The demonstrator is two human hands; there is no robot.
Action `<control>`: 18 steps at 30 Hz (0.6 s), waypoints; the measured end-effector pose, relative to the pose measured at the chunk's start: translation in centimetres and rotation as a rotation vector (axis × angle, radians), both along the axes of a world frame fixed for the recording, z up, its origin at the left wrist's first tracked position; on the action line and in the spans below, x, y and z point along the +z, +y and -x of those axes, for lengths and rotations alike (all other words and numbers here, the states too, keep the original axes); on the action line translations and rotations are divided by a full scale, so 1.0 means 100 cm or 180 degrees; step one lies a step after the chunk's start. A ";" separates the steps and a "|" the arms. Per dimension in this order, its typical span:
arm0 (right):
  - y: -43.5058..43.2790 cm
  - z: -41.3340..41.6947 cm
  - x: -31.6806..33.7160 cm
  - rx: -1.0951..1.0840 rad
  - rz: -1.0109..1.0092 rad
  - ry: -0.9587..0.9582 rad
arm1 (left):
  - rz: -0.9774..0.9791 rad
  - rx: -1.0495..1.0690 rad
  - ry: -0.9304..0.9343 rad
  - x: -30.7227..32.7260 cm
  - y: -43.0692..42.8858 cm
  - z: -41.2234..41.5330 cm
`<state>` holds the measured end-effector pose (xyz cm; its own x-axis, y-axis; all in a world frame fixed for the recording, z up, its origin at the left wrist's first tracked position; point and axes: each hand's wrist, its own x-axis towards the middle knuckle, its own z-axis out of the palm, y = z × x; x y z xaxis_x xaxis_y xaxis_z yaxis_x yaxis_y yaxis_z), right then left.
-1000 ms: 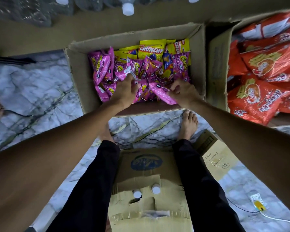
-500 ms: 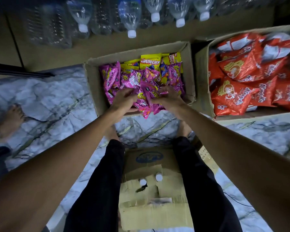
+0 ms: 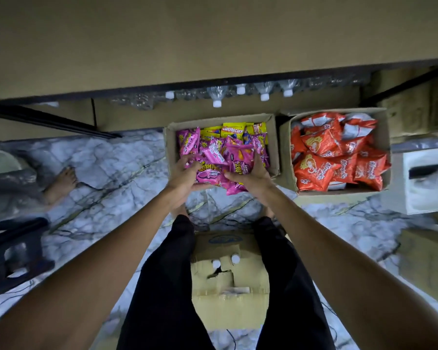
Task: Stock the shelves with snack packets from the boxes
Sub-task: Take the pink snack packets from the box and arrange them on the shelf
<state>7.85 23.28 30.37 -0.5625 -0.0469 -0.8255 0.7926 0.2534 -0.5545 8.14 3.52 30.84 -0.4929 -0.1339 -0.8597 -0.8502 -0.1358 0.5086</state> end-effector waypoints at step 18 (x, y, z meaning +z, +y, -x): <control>0.000 -0.018 0.281 -0.0358 0.0485 0.0362 | -0.0515 0.0373 0.0643 0.270 -0.012 -0.048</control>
